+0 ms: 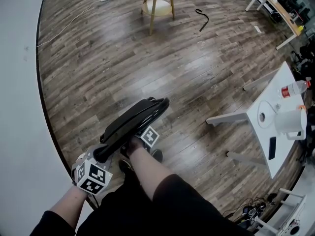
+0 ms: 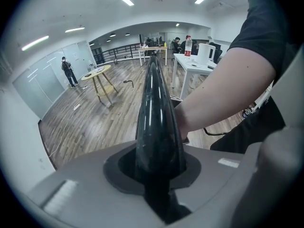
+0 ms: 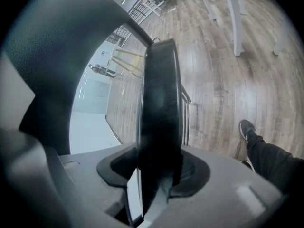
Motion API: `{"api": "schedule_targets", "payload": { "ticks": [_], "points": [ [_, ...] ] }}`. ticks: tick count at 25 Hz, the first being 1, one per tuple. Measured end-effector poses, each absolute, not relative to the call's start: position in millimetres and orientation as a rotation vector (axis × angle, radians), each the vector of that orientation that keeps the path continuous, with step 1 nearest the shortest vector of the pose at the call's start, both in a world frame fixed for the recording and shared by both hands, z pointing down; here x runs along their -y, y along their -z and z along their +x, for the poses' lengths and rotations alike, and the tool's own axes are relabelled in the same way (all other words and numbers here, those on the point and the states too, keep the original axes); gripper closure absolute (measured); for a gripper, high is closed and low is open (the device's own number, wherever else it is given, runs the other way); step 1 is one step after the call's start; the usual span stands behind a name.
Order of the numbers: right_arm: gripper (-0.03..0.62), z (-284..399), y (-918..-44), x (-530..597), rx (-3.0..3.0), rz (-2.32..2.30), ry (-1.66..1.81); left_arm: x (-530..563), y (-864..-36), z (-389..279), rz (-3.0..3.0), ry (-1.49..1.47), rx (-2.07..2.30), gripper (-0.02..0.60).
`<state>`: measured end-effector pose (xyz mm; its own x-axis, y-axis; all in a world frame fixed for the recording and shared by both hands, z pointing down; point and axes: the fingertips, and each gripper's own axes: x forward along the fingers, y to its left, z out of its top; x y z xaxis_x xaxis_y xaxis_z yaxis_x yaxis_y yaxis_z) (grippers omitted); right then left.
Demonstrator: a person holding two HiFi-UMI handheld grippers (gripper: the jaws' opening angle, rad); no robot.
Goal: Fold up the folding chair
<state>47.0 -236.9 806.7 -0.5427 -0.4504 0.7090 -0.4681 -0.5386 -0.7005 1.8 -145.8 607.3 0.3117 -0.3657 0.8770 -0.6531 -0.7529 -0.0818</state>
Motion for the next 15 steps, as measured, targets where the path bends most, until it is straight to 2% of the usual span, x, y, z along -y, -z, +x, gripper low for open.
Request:
{"api": "schedule_targets", "payload": {
  "ticks": [15],
  "points": [
    [0.408, 45.1, -802.6, 242.8, 1.537, 1.478, -2.320, 153.0, -606.0, 0.5, 2.296, -1.451, 0.943, 0.509]
  ]
}}
